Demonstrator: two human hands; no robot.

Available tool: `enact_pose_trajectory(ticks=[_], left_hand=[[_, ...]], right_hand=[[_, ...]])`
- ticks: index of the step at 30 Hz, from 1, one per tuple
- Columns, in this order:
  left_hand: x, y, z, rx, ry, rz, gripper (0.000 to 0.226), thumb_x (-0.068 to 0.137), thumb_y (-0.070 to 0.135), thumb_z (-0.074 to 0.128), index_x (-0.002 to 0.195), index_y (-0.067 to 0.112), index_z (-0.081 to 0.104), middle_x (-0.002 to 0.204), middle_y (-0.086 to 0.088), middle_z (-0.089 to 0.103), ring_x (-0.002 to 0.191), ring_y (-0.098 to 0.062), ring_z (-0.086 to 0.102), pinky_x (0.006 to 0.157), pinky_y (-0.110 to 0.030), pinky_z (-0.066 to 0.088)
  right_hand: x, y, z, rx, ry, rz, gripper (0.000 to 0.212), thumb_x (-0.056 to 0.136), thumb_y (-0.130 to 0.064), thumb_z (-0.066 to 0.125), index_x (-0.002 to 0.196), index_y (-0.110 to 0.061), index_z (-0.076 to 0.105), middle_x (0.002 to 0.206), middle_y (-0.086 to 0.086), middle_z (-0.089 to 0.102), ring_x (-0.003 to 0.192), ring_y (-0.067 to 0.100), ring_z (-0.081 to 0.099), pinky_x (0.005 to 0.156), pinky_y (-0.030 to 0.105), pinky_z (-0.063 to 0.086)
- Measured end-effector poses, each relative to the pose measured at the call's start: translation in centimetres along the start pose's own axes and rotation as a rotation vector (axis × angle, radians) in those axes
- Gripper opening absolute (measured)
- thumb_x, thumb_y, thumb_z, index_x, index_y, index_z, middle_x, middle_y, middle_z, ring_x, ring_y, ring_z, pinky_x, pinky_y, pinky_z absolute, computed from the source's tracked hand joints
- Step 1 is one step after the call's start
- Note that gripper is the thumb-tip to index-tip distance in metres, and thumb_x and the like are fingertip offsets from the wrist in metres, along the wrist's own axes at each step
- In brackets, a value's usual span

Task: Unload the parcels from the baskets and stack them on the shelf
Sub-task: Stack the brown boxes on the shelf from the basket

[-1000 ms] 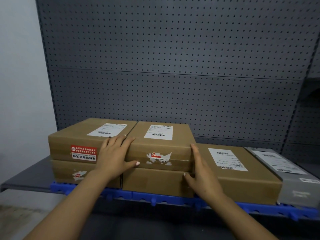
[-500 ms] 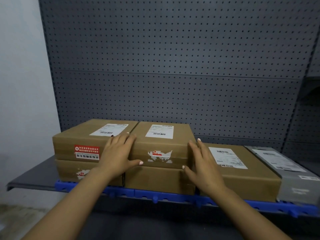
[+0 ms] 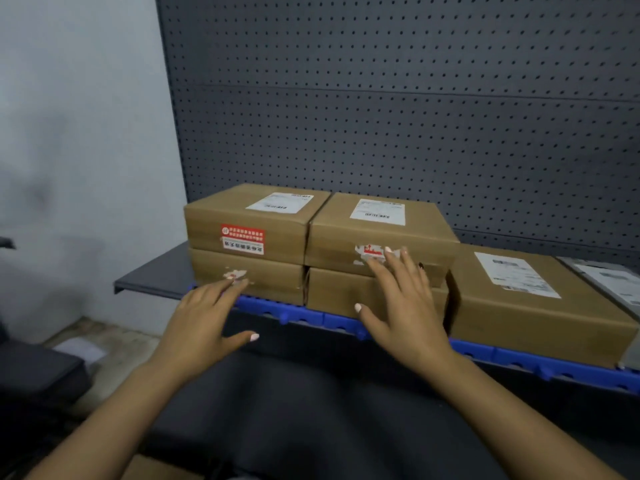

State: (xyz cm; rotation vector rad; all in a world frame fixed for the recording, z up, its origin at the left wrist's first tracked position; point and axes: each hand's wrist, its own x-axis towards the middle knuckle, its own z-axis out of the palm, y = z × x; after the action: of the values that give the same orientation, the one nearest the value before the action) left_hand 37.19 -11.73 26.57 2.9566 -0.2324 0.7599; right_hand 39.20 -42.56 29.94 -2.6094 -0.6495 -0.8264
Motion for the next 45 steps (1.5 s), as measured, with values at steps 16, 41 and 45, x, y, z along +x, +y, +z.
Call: enact_pose_trajectory(ticks=[16,41,45], left_hand=[[-25.1,-10.7,10.0,-0.031,-0.507,-0.524,0.093,0.079,0.071,0.047,0.152,0.019,0.018,0.155,-0.01,0.025,0.14,-0.029,0.027,0.113,-0.043,0.022],[-24.6,-12.1,28.2,-0.094,-0.943,-0.573,0.101,0.082,0.074,0.044,0.151,0.028,-0.015,0.156,-0.011,-0.025,0.144,-0.03,-0.022,0.114,-0.058,0.0],[-26.2,-12.5,28.2,-0.106,-0.872,-0.569,0.099,0.084,0.069,0.046,0.151,0.026,-0.013,0.156,-0.009,-0.026,0.144,-0.027,-0.022,0.116,-0.054,-0.001]], right_hand=[[-8.8,-19.3,21.9,0.183,-0.774,-0.267,0.077,0.095,-0.048,0.047,0.154,-0.027,0.002,0.161,0.005,-0.005,0.146,0.026,-0.016,0.118,0.045,-0.003],[-12.0,-17.4,38.1,-0.103,-1.247,-0.357,0.086,0.091,-0.067,0.034,0.152,-0.027,-0.012,0.157,0.012,-0.023,0.142,0.034,-0.025,0.115,0.056,-0.009],[-12.1,-19.6,40.4,-0.101,-1.261,-0.474,0.085,0.092,-0.061,0.039,0.151,-0.027,-0.013,0.158,0.011,-0.022,0.144,0.033,-0.022,0.116,0.054,-0.007]])
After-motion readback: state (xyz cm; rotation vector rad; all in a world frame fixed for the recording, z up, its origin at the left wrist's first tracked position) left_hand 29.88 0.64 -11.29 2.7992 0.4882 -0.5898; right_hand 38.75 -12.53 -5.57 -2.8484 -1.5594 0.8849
